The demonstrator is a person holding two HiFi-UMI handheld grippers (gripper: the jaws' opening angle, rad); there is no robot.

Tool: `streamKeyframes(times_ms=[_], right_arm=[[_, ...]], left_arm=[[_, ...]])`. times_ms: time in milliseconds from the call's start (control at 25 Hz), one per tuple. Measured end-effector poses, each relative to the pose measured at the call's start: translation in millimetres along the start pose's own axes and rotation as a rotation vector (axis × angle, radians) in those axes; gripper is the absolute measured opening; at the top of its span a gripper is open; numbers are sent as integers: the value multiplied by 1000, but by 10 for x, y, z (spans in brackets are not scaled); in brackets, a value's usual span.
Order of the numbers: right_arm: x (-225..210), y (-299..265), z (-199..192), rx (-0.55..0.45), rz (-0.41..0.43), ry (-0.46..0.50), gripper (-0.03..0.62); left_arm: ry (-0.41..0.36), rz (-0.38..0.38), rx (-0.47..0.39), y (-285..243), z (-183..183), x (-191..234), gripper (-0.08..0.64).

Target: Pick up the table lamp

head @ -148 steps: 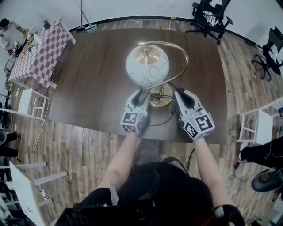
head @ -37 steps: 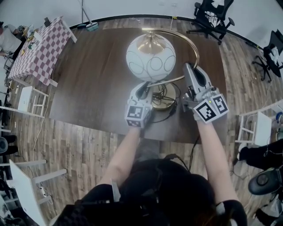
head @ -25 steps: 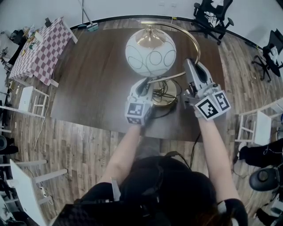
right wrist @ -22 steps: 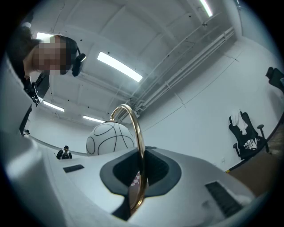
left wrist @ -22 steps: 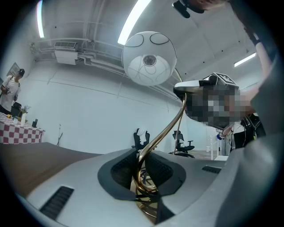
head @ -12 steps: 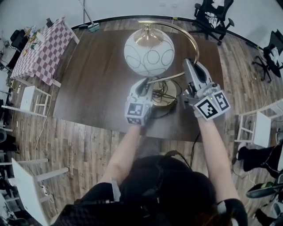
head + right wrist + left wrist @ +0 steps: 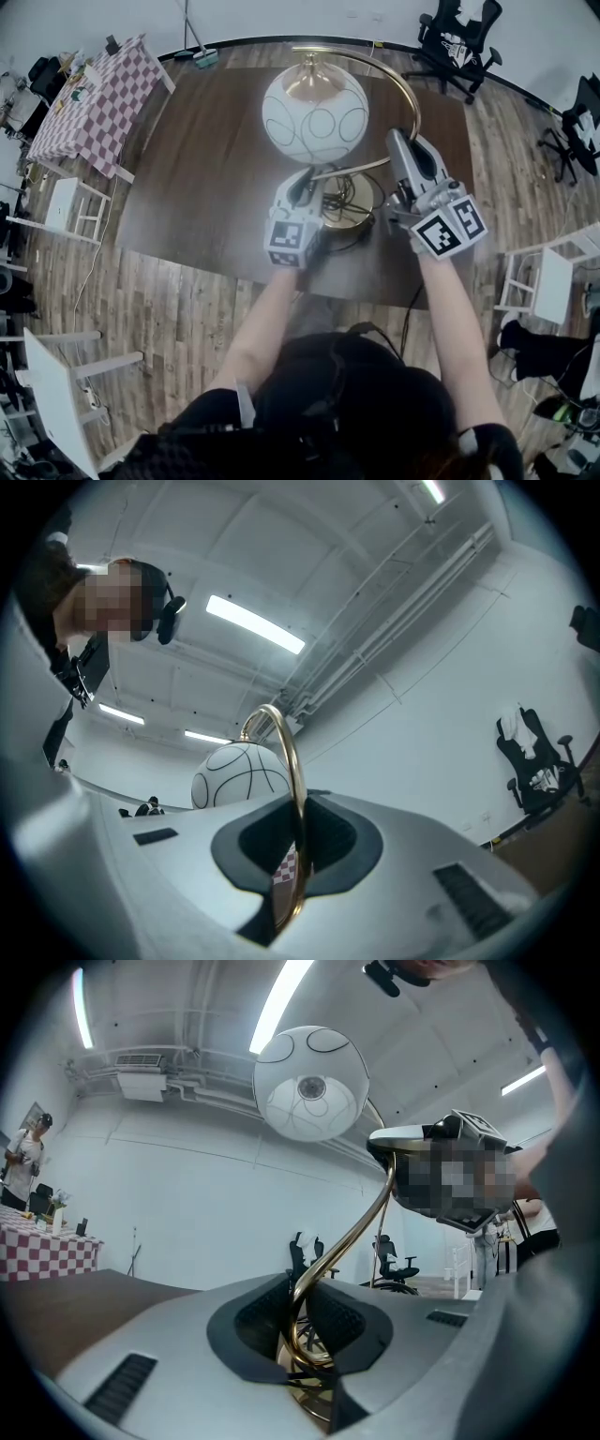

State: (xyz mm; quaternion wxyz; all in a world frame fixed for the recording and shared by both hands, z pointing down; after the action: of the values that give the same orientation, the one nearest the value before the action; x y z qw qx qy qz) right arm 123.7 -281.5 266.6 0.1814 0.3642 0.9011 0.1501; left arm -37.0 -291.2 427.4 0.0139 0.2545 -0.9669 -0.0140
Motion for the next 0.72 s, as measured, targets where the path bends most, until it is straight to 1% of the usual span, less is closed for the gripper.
streamKeyframes(times_ms=[320,720], right_arm=[[-6,-101,64,1,26,12,9],[33,-182,131,-5,34,27,9]], left_arm=[[2,11,-13,-57,75,28,61],[-4,7,-21,-88,165,72,61]])
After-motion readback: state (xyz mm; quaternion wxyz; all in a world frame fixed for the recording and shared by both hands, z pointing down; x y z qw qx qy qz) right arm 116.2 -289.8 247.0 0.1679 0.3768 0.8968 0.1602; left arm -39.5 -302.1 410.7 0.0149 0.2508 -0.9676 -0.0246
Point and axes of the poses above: the fingertips, and each gripper's own axes: y backward along the fingers, x to its left, z out of its top, the point moved 4 cm from there along y, backward along the fingers, and after that the axes turned 2 degrees about -x, right-handed, at the moved point
